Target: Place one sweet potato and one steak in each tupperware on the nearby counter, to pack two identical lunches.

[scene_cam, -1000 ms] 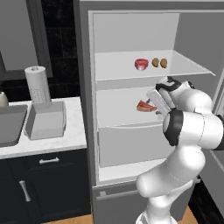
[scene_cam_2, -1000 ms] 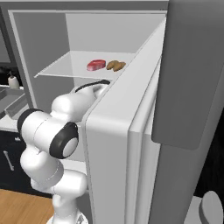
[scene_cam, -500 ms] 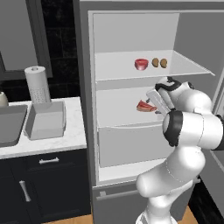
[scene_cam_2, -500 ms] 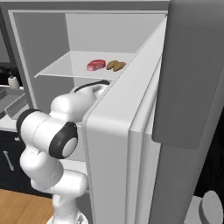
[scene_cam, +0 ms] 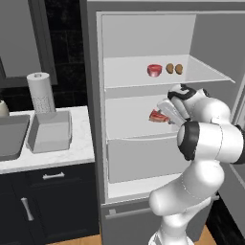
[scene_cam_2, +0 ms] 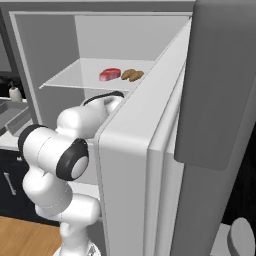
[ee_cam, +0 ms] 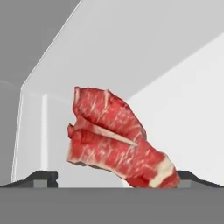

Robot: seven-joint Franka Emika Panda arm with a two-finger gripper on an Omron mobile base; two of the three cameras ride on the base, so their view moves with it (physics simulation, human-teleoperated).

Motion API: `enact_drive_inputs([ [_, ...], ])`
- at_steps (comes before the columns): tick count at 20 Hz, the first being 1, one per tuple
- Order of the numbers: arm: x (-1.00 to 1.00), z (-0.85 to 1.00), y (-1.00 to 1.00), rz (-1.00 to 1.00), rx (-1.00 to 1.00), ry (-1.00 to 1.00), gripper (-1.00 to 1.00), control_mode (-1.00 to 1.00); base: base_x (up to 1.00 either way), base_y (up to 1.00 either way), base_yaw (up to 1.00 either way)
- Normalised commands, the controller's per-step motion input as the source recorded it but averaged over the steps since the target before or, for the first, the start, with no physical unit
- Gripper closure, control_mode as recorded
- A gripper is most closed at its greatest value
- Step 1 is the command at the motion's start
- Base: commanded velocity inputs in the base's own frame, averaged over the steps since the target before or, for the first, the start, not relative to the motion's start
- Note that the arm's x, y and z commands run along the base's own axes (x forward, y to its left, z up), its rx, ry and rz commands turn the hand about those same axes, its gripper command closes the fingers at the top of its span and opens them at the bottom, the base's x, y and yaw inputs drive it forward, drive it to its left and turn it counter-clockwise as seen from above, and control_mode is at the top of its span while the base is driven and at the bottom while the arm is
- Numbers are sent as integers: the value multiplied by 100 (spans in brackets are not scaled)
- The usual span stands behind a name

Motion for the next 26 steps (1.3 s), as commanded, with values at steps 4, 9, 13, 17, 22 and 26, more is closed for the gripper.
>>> enact_drive_inputs([
  [4,7,-7,16,17,-1,0,-100,-100,0,0,0],
  [9,38,-13,21,9,-4,-12,-100,-100,0,0,0],
  [13,36,-1,27,2,-5,-22,-100,-100,0,0,0],
  [17,32,-2,18,0,-6,-17,-100,-100,0,0,0],
  [22,21,0,11,0,-3,-3,-100,-100,0,0,0],
  [26,0,-1,1,0,0,1,-100,-100,0,0,0],
])
